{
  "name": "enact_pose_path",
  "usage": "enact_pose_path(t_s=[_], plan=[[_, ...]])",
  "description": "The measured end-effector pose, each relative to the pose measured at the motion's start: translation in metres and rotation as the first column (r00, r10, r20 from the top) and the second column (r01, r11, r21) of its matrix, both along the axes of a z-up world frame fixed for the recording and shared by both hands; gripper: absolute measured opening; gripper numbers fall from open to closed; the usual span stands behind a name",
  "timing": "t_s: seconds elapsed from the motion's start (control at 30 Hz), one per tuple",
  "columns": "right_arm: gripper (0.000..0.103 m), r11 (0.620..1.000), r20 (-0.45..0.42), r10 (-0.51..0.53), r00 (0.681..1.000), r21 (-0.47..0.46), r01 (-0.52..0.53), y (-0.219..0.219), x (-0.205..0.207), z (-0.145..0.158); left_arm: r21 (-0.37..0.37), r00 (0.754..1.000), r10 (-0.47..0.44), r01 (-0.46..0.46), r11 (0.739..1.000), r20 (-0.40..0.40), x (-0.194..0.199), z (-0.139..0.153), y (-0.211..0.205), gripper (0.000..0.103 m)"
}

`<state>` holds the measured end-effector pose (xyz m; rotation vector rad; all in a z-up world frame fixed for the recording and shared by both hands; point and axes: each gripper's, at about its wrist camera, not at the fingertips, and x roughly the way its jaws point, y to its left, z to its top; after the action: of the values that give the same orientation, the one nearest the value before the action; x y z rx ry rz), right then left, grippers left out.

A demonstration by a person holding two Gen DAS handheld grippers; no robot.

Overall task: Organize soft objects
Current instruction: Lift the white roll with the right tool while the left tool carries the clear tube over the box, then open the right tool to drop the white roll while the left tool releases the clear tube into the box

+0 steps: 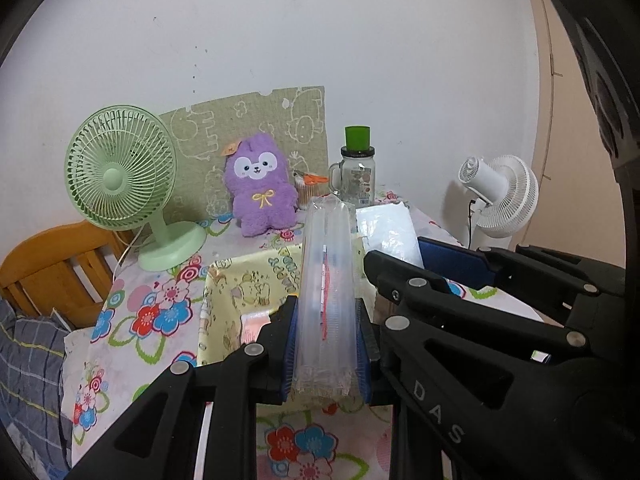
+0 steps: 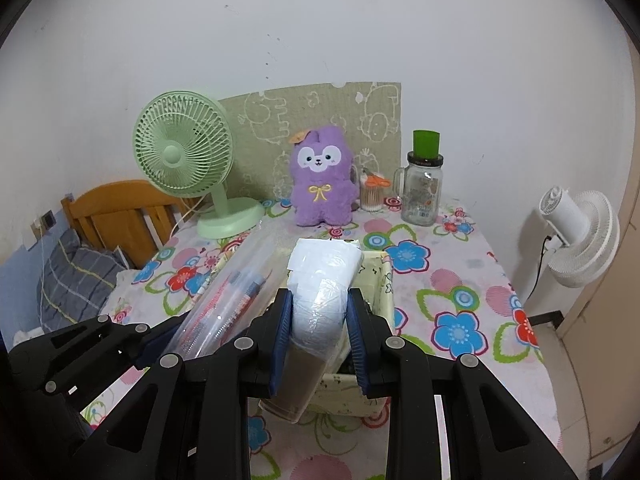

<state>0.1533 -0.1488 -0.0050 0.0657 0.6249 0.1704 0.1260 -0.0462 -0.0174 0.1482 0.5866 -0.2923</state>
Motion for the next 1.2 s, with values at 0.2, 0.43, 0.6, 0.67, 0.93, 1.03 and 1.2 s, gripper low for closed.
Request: enact_pose_path(t_s=[0.2, 0.43, 0.6, 0.67, 0.93, 1.03, 1.2], plan=[[0.030, 1.000, -0.015, -0.007, 1.000, 0.008, 0.007, 0.001, 0.019, -0.006, -0.009, 1.000, 0.000, 0.000, 1.000, -0.004, 0.018, -0.006, 0.002, 0.024], [0.030, 0.999, -0.036, -0.016, 0.999, 0.030, 0.017, -0.001, 0.039, -0.014, -0.024, 1.000, 0.005, -0.005, 1.000, 0.000, 0.037, -0.013, 0.003, 0.024], [0.030, 0.999, -0.054, -0.017, 0.998, 0.035, 0.019, -0.003, 0.051, -0.021, -0.034, 1.000, 0.016, -0.016, 0.999, -0.013, 0.054, -0.020, 0.004, 0.024], [0.030, 0.999, -0.060, -0.013, 0.998, 0.033, 0.015, -0.002, 0.054, -0.024, -0.037, 0.999, 0.024, -0.025, 0.999, -0.027, 0.061, -0.026, 0.006, 0.024], [0.030, 1.000, -0.075, 0.006, 0.997, 0.027, -0.004, 0.002, 0.066, -0.033, -0.049, 0.995, 0.051, -0.055, 0.997, -0.086, 0.081, -0.044, 0.010, 0.038], [0.030, 0.999, -0.076, 0.019, 0.997, 0.028, -0.017, 0.006, 0.068, -0.034, -0.050, 0.994, 0.055, -0.060, 0.997, -0.093, 0.082, -0.046, 0.013, 0.044], [0.030, 0.998, -0.077, 0.046, 0.996, 0.035, -0.043, 0.015, 0.073, -0.037, -0.009, 0.991, 0.080, -0.082, 0.997, -0.107, 0.080, -0.048, 0.020, 0.051]])
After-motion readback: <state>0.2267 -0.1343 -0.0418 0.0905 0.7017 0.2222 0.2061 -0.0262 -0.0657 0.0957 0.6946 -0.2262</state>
